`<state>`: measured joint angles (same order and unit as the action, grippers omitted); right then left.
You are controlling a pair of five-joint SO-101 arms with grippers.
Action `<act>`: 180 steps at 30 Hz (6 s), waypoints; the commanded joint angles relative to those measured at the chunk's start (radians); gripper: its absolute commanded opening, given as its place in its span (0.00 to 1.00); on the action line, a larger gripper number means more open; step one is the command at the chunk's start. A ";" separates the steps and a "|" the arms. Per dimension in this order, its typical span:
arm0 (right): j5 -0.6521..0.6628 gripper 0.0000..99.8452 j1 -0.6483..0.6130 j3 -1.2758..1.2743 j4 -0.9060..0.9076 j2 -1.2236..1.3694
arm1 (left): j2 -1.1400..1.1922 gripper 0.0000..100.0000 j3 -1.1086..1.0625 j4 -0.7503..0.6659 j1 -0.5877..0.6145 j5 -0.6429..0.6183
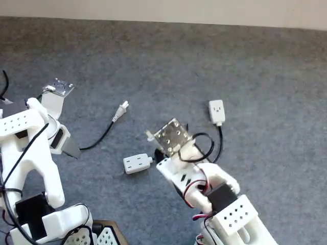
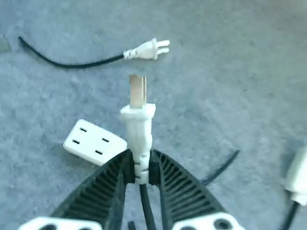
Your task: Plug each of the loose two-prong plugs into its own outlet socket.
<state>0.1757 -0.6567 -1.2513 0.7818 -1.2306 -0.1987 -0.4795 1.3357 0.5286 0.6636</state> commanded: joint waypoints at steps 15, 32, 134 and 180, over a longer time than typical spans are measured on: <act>-0.021 0.00 -0.108 0.002 -0.216 0.251 | -0.527 0.34 -0.205 -0.245 -0.381 -0.269; -0.100 0.00 -0.188 0.027 -0.153 0.208 | -1.213 0.34 -0.654 -0.338 -0.598 -0.459; 0.020 0.00 -0.033 0.265 0.191 0.073 | -1.213 0.34 -0.674 -0.353 -0.532 -0.559; 0.009 0.00 -0.048 0.426 0.191 0.260 | -1.216 0.33 -0.837 -0.419 -0.687 -0.559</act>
<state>0.1711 -0.7304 -0.9106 0.9720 -0.9743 -1.4246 -1.3142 0.9229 -0.1465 0.0913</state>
